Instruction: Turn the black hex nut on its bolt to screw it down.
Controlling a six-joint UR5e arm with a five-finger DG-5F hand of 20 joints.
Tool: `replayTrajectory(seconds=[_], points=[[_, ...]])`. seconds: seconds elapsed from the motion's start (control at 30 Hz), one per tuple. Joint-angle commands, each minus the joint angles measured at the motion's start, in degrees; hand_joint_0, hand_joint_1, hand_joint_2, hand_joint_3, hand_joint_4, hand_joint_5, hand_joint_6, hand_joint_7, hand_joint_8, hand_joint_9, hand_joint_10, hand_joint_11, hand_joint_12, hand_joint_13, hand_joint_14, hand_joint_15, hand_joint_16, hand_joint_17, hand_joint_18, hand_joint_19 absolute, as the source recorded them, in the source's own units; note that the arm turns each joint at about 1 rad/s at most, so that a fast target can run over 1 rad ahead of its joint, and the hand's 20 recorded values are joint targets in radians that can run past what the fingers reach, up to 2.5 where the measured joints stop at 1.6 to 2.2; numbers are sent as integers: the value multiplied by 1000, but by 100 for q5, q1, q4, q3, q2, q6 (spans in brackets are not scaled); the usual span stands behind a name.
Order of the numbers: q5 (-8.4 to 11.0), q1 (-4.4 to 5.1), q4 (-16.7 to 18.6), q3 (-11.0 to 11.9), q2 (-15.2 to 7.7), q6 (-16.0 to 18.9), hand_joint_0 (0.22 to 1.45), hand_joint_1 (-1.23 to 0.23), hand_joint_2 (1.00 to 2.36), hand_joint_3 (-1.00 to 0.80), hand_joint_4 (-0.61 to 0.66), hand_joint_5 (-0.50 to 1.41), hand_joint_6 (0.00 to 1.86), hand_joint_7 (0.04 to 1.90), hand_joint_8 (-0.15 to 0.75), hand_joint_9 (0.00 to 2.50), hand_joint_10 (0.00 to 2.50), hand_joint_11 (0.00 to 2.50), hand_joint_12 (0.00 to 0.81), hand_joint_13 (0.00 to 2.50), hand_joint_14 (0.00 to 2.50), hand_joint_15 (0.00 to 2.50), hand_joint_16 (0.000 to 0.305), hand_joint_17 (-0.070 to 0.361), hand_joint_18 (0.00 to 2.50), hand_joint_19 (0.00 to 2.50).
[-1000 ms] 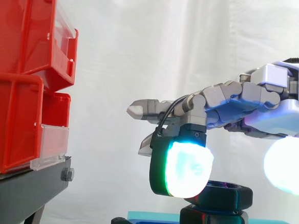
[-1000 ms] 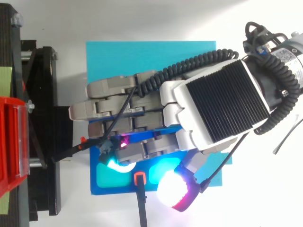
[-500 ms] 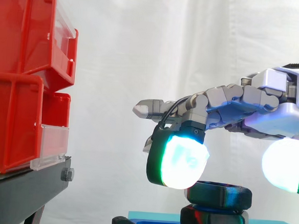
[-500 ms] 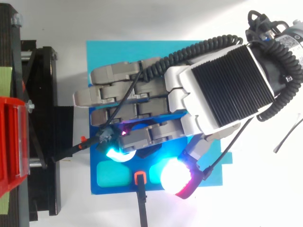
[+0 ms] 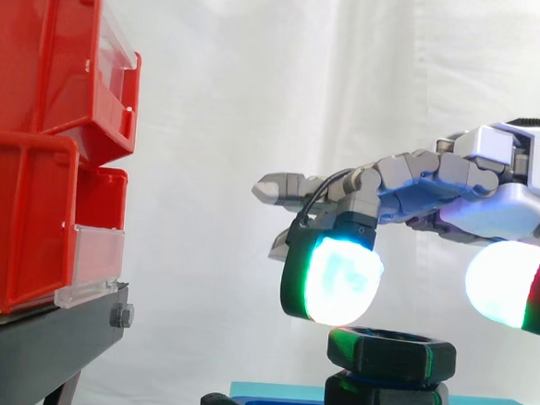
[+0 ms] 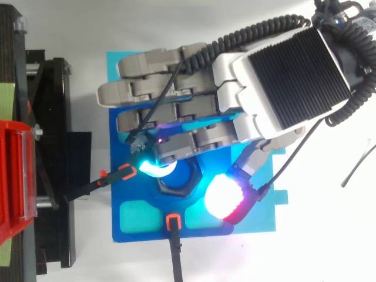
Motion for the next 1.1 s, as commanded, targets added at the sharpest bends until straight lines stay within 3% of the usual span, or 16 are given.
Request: replayTrajectory(seconds=[0.0,0.2,0.3,0.5,0.77,0.83,1.0,1.03,1.07], points=[[-47,-36,112,0,-1,9,520,-449,1000,-500,244,-116,594,1032,312,495,5,207,363,155,0,0,52,118,92,72],[-153,-54,94,0,8,44,521,-449,1000,-500,252,-112,561,1081,312,495,5,212,363,155,0,0,52,117,89,73],[-205,-1,103,35,8,202,520,-450,1000,-500,253,-110,544,1101,311,490,5,210,363,155,0,0,52,117,92,72],[-126,113,244,44,8,325,520,-449,1000,-500,257,-108,515,1138,309,491,5,212,363,154,1,0,52,118,94,72],[173,421,209,44,-1,325,521,-449,1000,-500,264,-109,500,1141,308,489,5,203,363,153,0,0,52,118,90,78],[296,544,138,44,8,325,520,-449,1000,-500,267,-109,501,1138,310,489,5,210,363,153,1,0,52,118,90,75],[507,693,103,44,8,325,521,-449,1000,-500,263,-111,501,1129,310,489,5,210,363,152,0,0,52,118,88,81],[612,781,68,44,-1,325,520,-449,1000,-500,270,-111,501,1129,309,489,4,211,363,152,0,0,52,118,89,74],[656,808,68,44,-1,317,521,-449,1000,-500,270,-111,501,1129,309,489,5,211,363,153,0,0,52,118,88,78]])
